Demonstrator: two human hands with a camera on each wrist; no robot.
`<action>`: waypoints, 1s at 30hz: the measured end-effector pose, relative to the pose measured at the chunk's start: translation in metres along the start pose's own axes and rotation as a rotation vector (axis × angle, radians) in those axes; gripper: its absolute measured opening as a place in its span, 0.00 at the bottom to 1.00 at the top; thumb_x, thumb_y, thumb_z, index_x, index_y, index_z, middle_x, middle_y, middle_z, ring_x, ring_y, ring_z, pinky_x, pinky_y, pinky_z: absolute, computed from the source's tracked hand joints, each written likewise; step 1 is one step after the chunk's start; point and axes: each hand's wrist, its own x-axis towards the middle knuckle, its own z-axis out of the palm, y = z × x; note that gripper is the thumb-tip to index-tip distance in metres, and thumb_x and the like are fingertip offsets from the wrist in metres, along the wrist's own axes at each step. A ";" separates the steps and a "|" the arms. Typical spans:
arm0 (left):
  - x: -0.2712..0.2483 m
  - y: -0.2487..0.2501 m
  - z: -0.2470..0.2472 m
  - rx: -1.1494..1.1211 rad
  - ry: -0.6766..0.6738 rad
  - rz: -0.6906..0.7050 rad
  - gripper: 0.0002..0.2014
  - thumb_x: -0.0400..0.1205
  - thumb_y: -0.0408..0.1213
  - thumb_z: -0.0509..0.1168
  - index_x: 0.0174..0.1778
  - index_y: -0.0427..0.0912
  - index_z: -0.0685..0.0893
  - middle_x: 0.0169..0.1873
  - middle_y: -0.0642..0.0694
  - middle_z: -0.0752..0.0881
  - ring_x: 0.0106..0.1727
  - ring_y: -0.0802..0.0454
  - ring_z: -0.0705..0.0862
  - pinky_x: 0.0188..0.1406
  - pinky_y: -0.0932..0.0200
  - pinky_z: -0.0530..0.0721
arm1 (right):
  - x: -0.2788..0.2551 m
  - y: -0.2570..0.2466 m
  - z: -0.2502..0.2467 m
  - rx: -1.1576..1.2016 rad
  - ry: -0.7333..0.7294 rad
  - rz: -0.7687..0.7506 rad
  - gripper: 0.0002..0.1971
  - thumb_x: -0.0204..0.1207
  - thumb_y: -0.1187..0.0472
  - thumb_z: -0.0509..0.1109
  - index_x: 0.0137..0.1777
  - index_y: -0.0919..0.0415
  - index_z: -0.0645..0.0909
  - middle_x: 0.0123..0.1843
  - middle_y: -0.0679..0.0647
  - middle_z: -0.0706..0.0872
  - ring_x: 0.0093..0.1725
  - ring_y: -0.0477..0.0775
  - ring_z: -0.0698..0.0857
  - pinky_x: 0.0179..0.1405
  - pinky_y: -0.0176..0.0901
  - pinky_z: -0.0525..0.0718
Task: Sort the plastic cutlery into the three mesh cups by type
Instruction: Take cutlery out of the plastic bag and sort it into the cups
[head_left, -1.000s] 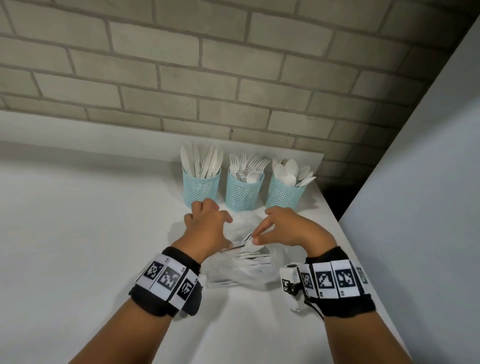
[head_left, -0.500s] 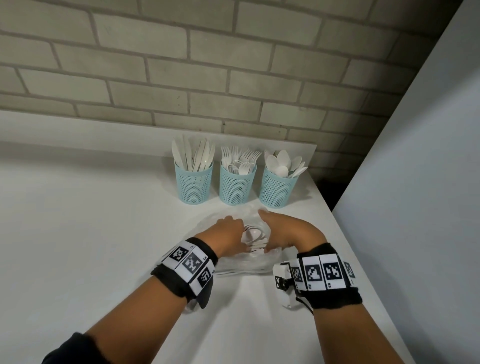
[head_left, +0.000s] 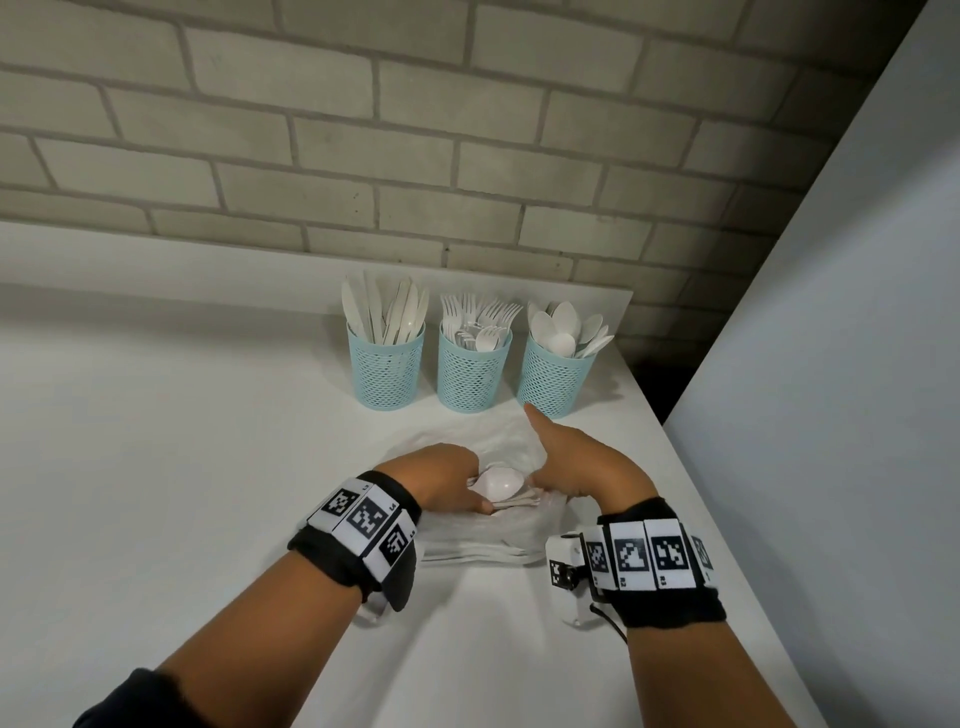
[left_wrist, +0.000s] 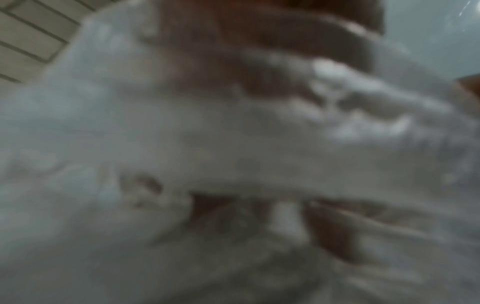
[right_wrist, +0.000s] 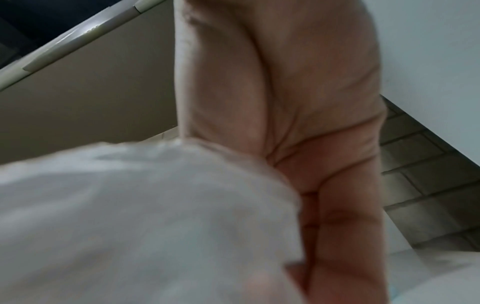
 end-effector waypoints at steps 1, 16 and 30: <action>0.000 -0.002 0.000 0.002 0.015 0.012 0.20 0.83 0.50 0.62 0.58 0.35 0.77 0.59 0.40 0.82 0.54 0.44 0.79 0.46 0.59 0.69 | 0.001 0.002 0.000 0.017 0.032 -0.015 0.44 0.77 0.68 0.66 0.84 0.50 0.40 0.75 0.62 0.72 0.61 0.58 0.82 0.55 0.47 0.84; 0.001 -0.018 -0.012 -0.800 0.280 0.071 0.12 0.86 0.39 0.57 0.53 0.37 0.84 0.36 0.50 0.86 0.34 0.59 0.84 0.34 0.73 0.78 | 0.001 0.002 -0.011 0.242 0.294 -0.118 0.27 0.81 0.65 0.61 0.79 0.52 0.62 0.71 0.59 0.77 0.69 0.57 0.77 0.65 0.42 0.73; -0.011 -0.013 -0.031 -1.414 0.249 0.184 0.14 0.87 0.41 0.54 0.56 0.40 0.83 0.42 0.44 0.91 0.37 0.56 0.87 0.37 0.64 0.84 | 0.017 -0.041 -0.020 0.981 0.396 -0.333 0.11 0.75 0.68 0.72 0.56 0.64 0.83 0.41 0.54 0.87 0.39 0.50 0.85 0.35 0.34 0.85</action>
